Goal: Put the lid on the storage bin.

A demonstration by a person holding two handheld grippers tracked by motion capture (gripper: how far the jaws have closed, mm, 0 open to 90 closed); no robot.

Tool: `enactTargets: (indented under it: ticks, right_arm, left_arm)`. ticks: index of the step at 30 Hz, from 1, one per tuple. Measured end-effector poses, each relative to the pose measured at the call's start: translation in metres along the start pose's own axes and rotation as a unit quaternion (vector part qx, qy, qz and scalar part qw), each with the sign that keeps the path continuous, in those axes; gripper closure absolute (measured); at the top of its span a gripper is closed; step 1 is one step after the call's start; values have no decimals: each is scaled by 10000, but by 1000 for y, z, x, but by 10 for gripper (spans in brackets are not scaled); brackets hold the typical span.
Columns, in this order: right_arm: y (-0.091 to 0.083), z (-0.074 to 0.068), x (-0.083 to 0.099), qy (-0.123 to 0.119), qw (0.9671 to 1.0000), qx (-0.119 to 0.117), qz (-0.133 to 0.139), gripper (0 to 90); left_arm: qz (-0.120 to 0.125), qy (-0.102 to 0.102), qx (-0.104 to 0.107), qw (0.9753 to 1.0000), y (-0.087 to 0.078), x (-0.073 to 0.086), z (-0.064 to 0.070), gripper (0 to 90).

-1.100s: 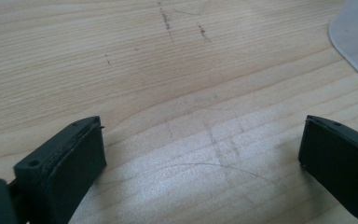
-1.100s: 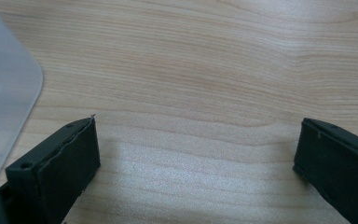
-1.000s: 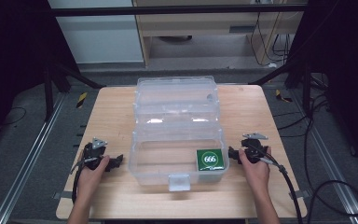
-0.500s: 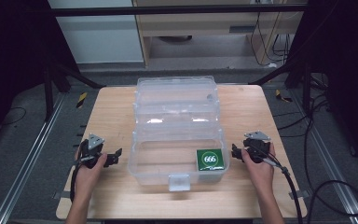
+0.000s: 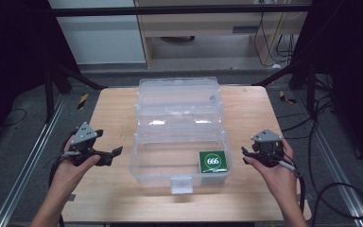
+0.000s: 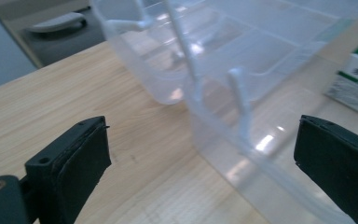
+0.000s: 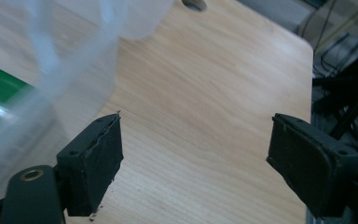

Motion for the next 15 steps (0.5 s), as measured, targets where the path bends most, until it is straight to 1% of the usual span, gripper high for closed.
enactTargets:
  ticks: [1, 2, 3, 4, 5, 6, 7, 9, 10, 11, 12, 13, 15]
  right_arm:
    - [-7, 1, -7, -94, 9999, -68, 5, 194]
    - [-12, 1, -13, -161, 9998, -132, 27, 201]
    - [-20, 1, -22, -270, 9993, -238, 65, 216]
    - [-25, 0, -31, -378, 9987, -347, 81, 224]
    - [-25, 0, -31, -378, 9987, -347, 81, 224]
    - [-36, -3, -50, -583, 9971, -486, 98, 224]
    - [-38, -3, -56, -669, 9963, -536, 100, 237]
    - [-44, -5, -73, -842, 9943, -643, 114, 250]
    - [-44, -5, -73, -842, 9943, -643, 114, 250]
    - [-48, -6, -90, -1069, 9919, -683, 87, 260]
    - [-48, -6, -95, -1151, 9910, -680, 89, 263]
    - [-50, -7, -102, -1213, 9900, -709, 92, 270]
    - [-50, -9, -114, -1306, 9878, -837, 127, 281]
  left_arm:
    - [-25, 29, 96, 9999, -1, -2, 3, 29]
    - [-62, 67, 262, 9996, -1, -5, 7, 29]
    - [-117, 76, 342, 9993, -1, -6, 11, 30]
    - [-188, 139, 388, 9990, 0, -8, 15, 32]
    - [-188, 139, 388, 9990, 0, -8, 15, 34]
    - [-275, 271, 422, 9984, 1, -10, 20, 34]
    - [-373, 427, 402, 9976, 2, -14, 26, 34]
    - [-406, 530, 438, 9968, 2, -19, 32, 35]
    - [-406, 530, 438, 9968, 2, -19, 32, 34]
    - [-440, 641, 437, 9960, 1, -25, 37, 34]
    - [-440, 641, 437, 9960, 1, -25, 37, 34]
    - [-476, 708, 505, 9951, 1, -31, 42, 34]
    - [-535, 768, 589, 9939, 2, -36, 47, 33]
Point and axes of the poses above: each handheld gripper's, and its own axes: y roughly forward along the jaws, x roughly out of its underside, z roughly to its right, the point moved 2 cm from there along y, roughly forward along the jaws, and after that the axes turned 4 degrees about -z, right-handed, at the moved point
